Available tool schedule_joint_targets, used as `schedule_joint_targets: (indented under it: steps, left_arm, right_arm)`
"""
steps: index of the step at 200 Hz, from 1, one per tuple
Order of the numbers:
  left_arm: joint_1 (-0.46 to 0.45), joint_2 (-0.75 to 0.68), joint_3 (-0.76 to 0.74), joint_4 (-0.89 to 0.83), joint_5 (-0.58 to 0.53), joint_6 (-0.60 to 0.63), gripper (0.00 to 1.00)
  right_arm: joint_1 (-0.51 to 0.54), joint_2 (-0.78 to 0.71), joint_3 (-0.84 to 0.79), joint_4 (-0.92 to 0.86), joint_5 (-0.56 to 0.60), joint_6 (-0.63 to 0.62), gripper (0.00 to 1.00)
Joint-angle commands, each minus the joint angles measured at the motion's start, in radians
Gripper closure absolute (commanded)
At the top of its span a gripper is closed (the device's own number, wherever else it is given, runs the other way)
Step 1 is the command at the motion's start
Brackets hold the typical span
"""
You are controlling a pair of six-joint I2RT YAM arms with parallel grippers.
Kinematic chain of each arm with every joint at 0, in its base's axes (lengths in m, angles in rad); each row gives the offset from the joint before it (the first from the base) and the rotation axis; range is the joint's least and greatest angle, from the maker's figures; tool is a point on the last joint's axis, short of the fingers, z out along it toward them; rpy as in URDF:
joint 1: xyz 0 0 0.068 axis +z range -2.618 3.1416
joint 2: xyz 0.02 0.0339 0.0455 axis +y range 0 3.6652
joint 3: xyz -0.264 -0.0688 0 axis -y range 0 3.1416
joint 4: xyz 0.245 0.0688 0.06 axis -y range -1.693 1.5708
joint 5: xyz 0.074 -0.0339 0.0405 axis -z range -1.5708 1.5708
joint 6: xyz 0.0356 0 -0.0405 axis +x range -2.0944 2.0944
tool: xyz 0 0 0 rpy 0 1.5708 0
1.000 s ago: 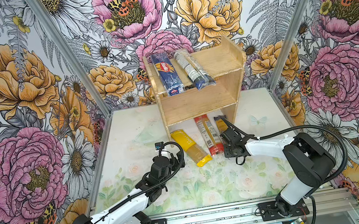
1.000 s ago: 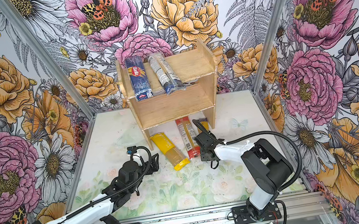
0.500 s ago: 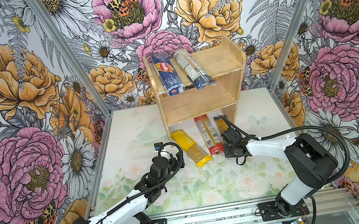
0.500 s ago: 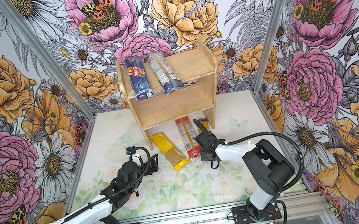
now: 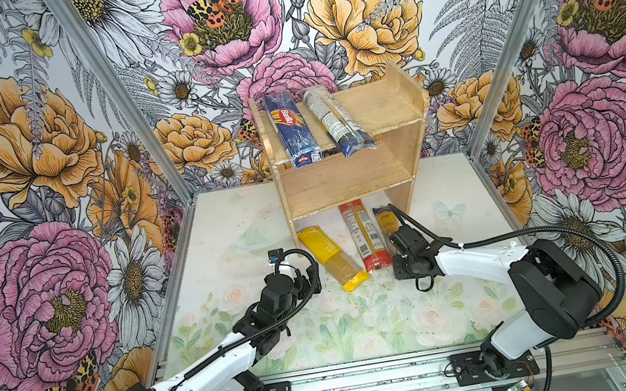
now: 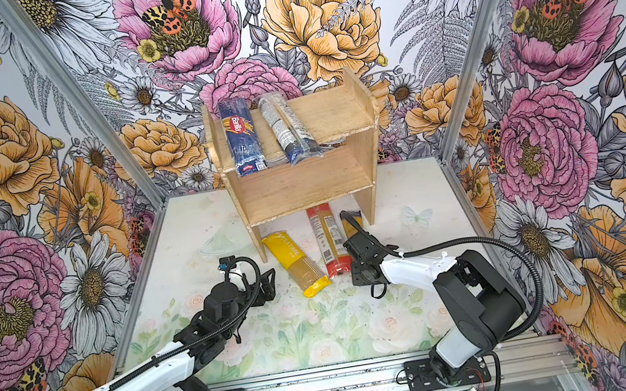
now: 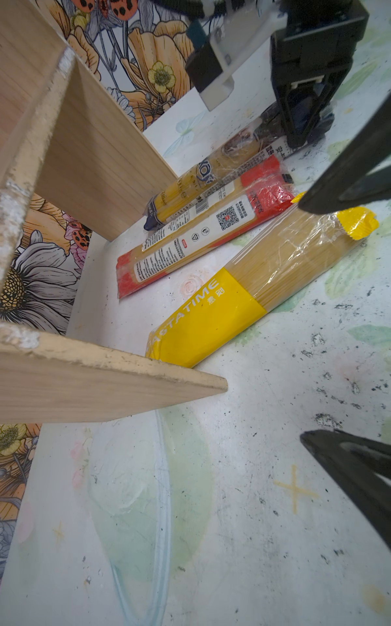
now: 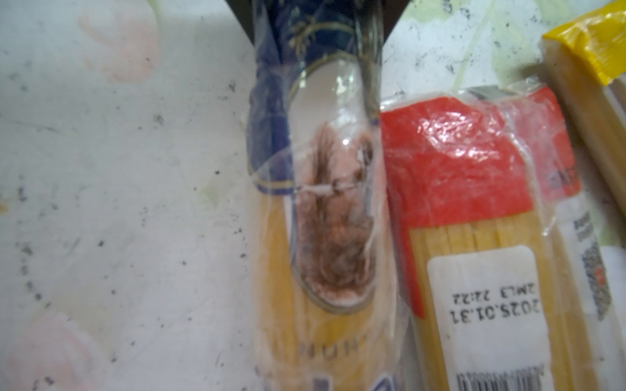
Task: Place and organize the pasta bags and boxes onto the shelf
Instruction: 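Close the right gripper on the blue end of the blue-and-yellow bag, then lift the blue-and-yellow bag upright with the right gripper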
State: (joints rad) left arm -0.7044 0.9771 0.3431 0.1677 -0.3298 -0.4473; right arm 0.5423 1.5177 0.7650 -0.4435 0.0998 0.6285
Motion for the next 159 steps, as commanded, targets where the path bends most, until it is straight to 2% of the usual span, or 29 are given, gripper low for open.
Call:
schedule_joint_targets:
  steps: [1,67,159]
  left_arm:
    - [-0.009,0.005,0.015,-0.006,-0.005,-0.016,0.01]
    - [-0.009,0.003,0.008,0.007,-0.003,-0.020,0.01]
    - [-0.009,0.012,0.005,0.010,-0.006,-0.022,0.01]
  right_arm:
    - [0.004,-0.062,-0.015,-0.049,-0.034,-0.004,1.00]
    - [-0.001,-0.179,-0.074,-0.057,-0.042,0.004,1.00]
    - [-0.011,-0.311,-0.070,-0.084,-0.083,-0.029,1.00]
